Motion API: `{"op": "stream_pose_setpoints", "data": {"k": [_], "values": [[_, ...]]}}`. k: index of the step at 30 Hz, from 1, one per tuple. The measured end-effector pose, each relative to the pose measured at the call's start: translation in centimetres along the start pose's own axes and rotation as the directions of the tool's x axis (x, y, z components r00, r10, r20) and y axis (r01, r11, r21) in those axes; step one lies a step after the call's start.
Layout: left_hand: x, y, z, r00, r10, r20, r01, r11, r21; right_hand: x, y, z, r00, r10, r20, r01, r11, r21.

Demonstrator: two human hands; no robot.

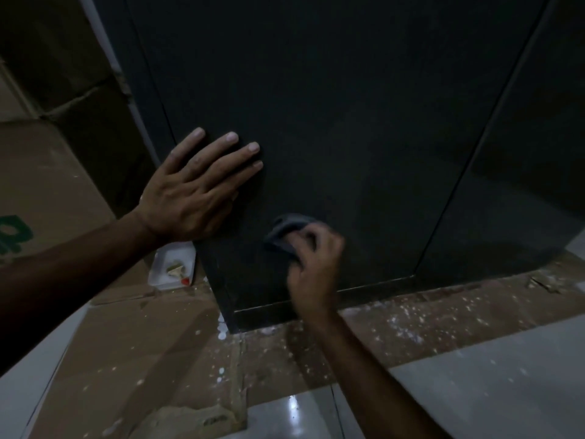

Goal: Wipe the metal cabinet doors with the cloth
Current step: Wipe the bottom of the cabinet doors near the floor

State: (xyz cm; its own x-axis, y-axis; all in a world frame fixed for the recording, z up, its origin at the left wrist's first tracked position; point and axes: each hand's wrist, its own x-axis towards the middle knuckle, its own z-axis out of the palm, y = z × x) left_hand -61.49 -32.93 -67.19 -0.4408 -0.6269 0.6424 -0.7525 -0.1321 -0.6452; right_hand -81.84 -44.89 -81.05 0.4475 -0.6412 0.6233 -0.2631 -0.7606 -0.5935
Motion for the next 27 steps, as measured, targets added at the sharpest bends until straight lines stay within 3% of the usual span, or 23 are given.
{"op": "stream_pose_setpoints", "data": {"k": [2,3,5,6,7,8,10,11,12,13,14,16,18,20,22,25,27], "values": [[-0.1,0.0,0.0,1.000,0.003,-0.006,-0.003,1.000,0.007,-3.1,1.8,0.6,0.936,-0.083,0.343,0.104,0.994,-0.043],[-0.2,-0.1,0.1,1.000,0.004,-0.007,-0.003,1.000,0.007,-3.6,3.7,0.3,0.932,0.007,0.362,0.023,0.997,-0.079],[-0.1,-0.2,0.1,1.000,0.009,0.002,-0.009,1.000,0.006,-2.7,6.3,-0.9,0.947,0.312,0.078,-0.313,0.950,-0.009],[-0.1,-0.2,0.2,1.000,0.012,0.002,-0.012,1.000,0.011,-1.6,6.6,-1.3,0.879,0.466,-0.098,-0.458,0.884,0.093],[-0.1,-0.1,0.2,1.000,0.011,-0.004,-0.010,1.000,0.021,-0.4,6.0,-1.6,0.812,0.543,-0.215,-0.508,0.838,0.199],[-0.1,0.0,0.2,1.000,0.010,-0.013,-0.010,1.000,0.027,0.5,4.8,-1.6,0.809,0.525,-0.264,-0.482,0.850,0.215],[0.0,0.0,0.3,1.000,0.009,-0.024,-0.009,1.000,0.024,0.7,2.4,-0.9,0.925,0.342,-0.168,-0.323,0.937,0.130],[0.0,0.0,0.3,1.000,0.006,-0.027,-0.005,1.000,0.028,-0.1,2.0,-0.4,0.978,0.207,-0.030,-0.204,0.976,0.083],[0.0,-0.1,0.2,0.999,0.005,-0.031,-0.004,0.999,0.033,-1.5,2.3,0.2,0.984,0.099,0.149,-0.104,0.994,0.025],[0.0,0.0,0.2,0.999,0.004,-0.035,-0.003,0.999,0.035,-2.8,3.3,0.4,0.955,0.046,0.293,-0.043,0.999,-0.019],[-0.1,-0.1,0.3,0.999,0.004,-0.035,-0.003,0.999,0.034,-3.7,5.2,0.3,0.938,0.073,0.339,-0.058,0.997,-0.053],[-0.2,-0.2,0.4,1.000,0.009,-0.023,-0.009,0.999,0.036,-3.8,8.8,-0.9,0.938,0.297,0.178,-0.299,0.954,-0.018],[-0.1,-0.3,0.4,1.000,0.010,-0.006,-0.009,0.998,0.054,-2.8,10.6,-1.8,0.817,0.577,-0.014,-0.576,0.816,0.040],[0.0,0.0,0.3,1.000,-0.004,0.005,0.003,0.998,0.062,-2.3,9.5,-0.7,0.731,0.668,-0.139,-0.656,0.744,0.125],[0.0,0.3,0.1,1.000,-0.023,0.009,0.023,0.997,0.076,-3.2,5.3,1.9,0.757,0.630,-0.174,-0.594,0.774,0.220],[0.3,0.5,-0.1,0.999,-0.031,0.031,0.028,0.995,0.096,-7.7,-0.2,6.8,0.886,0.420,0.194,-0.451,0.880,0.153],[0.3,0.4,-0.2,0.999,-0.033,0.035,0.029,0.995,0.097,-10.4,-1.8,10.1,0.875,0.203,0.439,-0.275,0.956,0.105]]}}
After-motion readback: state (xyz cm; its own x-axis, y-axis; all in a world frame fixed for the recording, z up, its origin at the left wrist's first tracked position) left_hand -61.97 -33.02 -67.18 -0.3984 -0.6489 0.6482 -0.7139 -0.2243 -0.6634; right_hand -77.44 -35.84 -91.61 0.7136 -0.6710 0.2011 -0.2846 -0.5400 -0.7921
